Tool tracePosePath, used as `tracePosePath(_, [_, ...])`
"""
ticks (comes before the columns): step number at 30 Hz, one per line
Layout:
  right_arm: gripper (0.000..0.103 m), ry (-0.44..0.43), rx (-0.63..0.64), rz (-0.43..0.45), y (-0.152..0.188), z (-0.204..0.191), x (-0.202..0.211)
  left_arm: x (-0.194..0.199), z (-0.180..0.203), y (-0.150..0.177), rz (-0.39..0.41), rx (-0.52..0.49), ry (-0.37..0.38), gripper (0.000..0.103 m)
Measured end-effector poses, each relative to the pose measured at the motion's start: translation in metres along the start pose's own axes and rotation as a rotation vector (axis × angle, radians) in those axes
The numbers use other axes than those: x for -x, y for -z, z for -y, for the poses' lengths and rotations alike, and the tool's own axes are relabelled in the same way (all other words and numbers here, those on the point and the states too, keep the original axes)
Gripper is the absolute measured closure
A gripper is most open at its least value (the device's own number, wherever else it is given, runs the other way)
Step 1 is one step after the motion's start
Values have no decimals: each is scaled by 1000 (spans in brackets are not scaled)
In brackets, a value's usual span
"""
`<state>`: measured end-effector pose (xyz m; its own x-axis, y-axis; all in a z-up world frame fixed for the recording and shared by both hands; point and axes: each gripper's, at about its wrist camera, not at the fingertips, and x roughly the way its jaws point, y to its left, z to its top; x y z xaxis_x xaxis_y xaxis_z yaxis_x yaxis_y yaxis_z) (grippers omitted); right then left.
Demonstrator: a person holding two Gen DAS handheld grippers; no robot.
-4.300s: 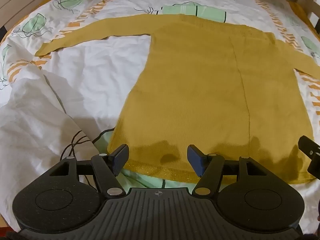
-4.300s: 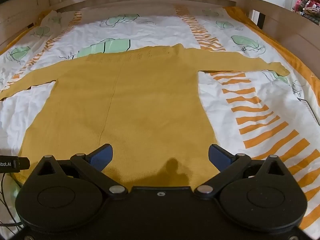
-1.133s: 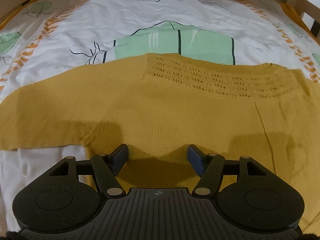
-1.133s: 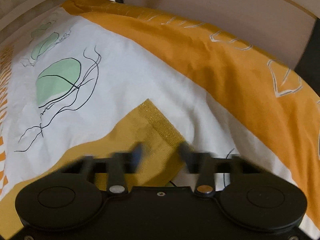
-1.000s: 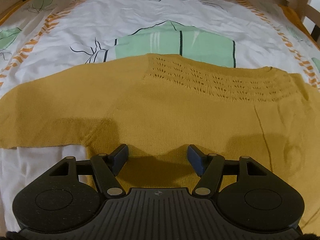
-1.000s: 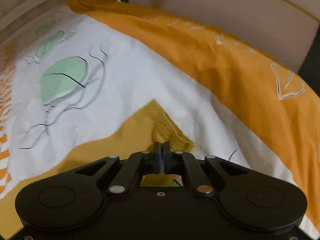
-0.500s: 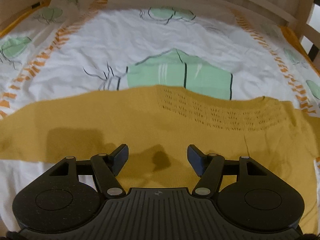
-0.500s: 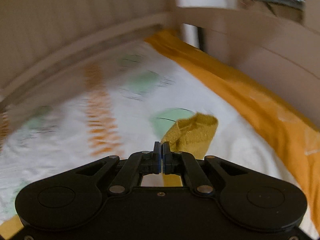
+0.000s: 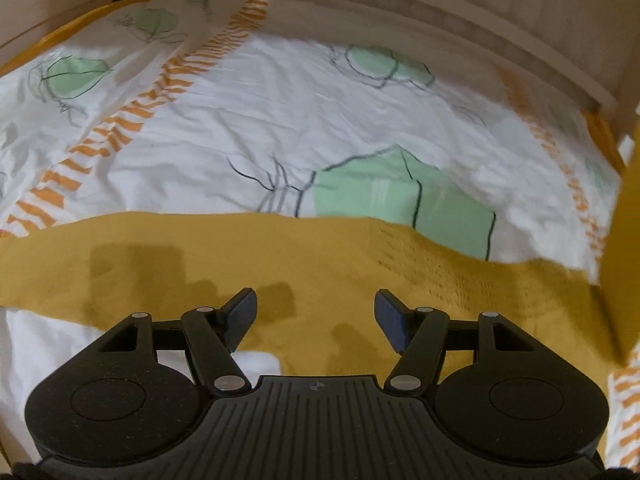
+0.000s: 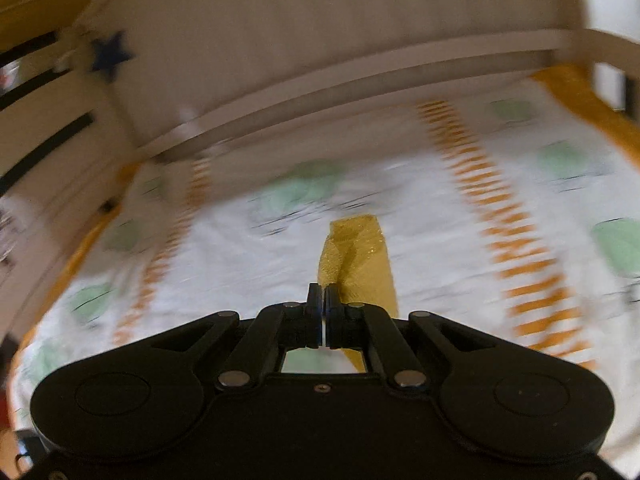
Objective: Fold small clothes
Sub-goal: 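Lift the cuff and lay the sleeve across the sweater body, open right gripper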
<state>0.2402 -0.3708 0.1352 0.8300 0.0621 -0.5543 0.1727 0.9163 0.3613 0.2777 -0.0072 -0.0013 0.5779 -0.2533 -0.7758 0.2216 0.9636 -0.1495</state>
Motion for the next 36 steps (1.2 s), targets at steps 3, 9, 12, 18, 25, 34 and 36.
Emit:
tracePosePath(3, [97, -72, 27, -37, 25, -35, -21, 4, -13, -5, 11, 34, -6, 40])
tracePosePath(9, [97, -150, 52, -137, 80, -92, -77, 10, -28, -9, 25, 56, -22, 40])
tracePosePath(12, [97, -156, 76, -187, 113, -107, -100, 13, -31, -9, 36, 53, -41, 40])
tracePosePath(18, [85, -182, 65, -276, 165, -118, -136, 11, -38, -12, 41, 88, 11, 40])
tracePosePath(25, [68, -172, 69, -277, 181, -102, -131, -1, -37, -12, 21, 91, 51, 40])
tracePosePath(34, [53, 4, 51, -167, 176, -8, -81, -26, 7, 4, -13, -72, 87, 40])
tracePosePath(36, [53, 58, 32, -148, 175, 16, -70, -33, 19, 10, -22, -113, 111, 40])
